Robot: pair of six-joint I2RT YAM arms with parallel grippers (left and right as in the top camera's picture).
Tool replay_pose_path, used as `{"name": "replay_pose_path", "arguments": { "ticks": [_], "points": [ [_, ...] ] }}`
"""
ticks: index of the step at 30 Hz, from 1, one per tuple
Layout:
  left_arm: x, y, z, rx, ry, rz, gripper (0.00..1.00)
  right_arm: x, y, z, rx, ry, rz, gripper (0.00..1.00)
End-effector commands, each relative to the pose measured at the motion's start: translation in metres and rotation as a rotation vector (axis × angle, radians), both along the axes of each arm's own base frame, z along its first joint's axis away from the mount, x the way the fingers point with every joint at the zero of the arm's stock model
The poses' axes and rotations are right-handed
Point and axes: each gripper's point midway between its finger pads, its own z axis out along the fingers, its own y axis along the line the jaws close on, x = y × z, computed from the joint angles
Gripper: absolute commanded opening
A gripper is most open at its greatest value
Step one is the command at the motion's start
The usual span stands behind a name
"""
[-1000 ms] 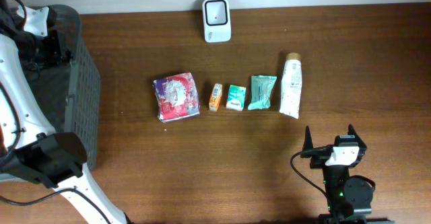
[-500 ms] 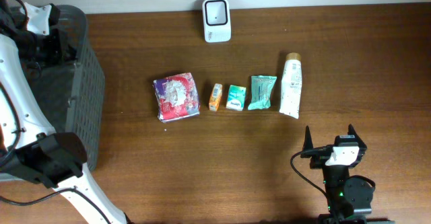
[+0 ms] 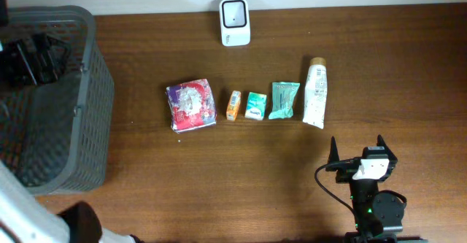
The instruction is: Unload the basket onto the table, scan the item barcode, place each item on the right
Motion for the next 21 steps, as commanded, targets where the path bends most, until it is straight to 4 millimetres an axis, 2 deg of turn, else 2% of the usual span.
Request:
{"name": "replay_pose_path", "arguments": {
  "ticks": [1, 3, 5, 9, 10, 12, 15, 18, 21],
  "points": [
    [-0.027, -0.045, 0.029, -0.018, -0.092, -0.102, 1.0, 0.0, -0.002, -0.003, -0.005, 0.003, -0.01, 0.98],
    [-0.042, -0.063, 0.025, 0.011, -0.073, -0.133, 0.99, 0.0, -0.002, -0.003, -0.005, 0.003, -0.01, 0.98],
    [-0.059, -0.087, 0.001, 0.007, 0.007, -0.192, 0.99, 0.0, -0.002, -0.003, -0.005, 0.003, -0.01, 0.98],
    [-0.075, -0.125, -0.054, -0.015, 0.173, -0.362, 1.0, 0.0, -0.002, -0.003, -0.005, 0.003, -0.01, 0.98],
    [-0.077, -0.138, -0.079, -0.02, 0.252, -0.428, 0.98, 0.0, -0.002, -0.003, -0.005, 0.003, -0.01, 0.98],
    [-0.074, -0.154, -0.11, -0.03, 0.328, -0.483, 0.98, 0.0, -0.002, -0.003, -0.005, 0.003, -0.01, 0.98],
    [-0.058, -0.156, -0.161, 0.002, 0.439, -0.368, 0.99, 0.0, -0.002, -0.003, -0.005, 0.003, -0.01, 0.99],
    [-0.047, -0.135, -0.213, 0.192, 0.521, -0.1, 1.0, 0.0, -0.002, -0.003, -0.005, 0.003, -0.01, 0.98],
    [-0.043, -0.139, -0.233, 0.306, 0.495, -0.034, 0.99, 0.0, -0.002, -0.003, -0.005, 0.003, -0.01, 0.98]
  ]
}}
